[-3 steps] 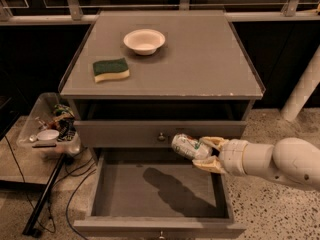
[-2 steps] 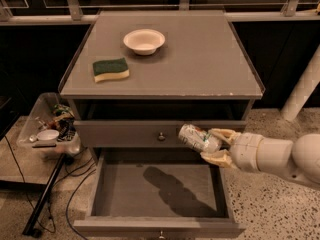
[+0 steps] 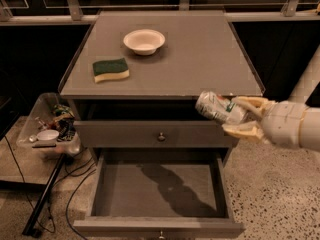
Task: Pick 7up can from middle drawer and place on counter
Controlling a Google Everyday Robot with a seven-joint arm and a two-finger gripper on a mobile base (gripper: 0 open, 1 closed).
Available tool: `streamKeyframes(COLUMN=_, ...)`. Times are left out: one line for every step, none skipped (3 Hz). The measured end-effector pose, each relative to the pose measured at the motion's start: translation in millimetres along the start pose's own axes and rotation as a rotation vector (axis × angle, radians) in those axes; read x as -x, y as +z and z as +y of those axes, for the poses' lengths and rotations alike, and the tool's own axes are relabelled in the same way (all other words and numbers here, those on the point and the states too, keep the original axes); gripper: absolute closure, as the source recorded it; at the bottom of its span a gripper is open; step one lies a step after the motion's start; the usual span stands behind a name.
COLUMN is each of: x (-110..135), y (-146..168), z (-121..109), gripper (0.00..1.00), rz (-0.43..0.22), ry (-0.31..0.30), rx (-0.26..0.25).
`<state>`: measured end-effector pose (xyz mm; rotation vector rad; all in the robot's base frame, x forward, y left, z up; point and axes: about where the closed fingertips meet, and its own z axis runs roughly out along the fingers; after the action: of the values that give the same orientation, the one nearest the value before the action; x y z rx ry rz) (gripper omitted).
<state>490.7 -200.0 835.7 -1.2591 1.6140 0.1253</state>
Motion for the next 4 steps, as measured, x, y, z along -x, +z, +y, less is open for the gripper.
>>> streamKeyframes(x=61, y=-38, z=-57, gripper=1.00, rz=-0.051, ry=-0.072, rx=-0.046)
streamKeyframes(x=61, y=-38, z=-57, gripper=1.00, rz=-0.051, ry=-0.072, rx=-0.046)
streamKeyframes(x=75, y=-28, z=-68, gripper=1.00, rz=-0.056, ry=-0.085, rx=-0.062)
streamKeyframes(x=94, y=-6, z=-103, gripper=1.00, rz=-0.054, ry=-0.083, rx=-0.113)
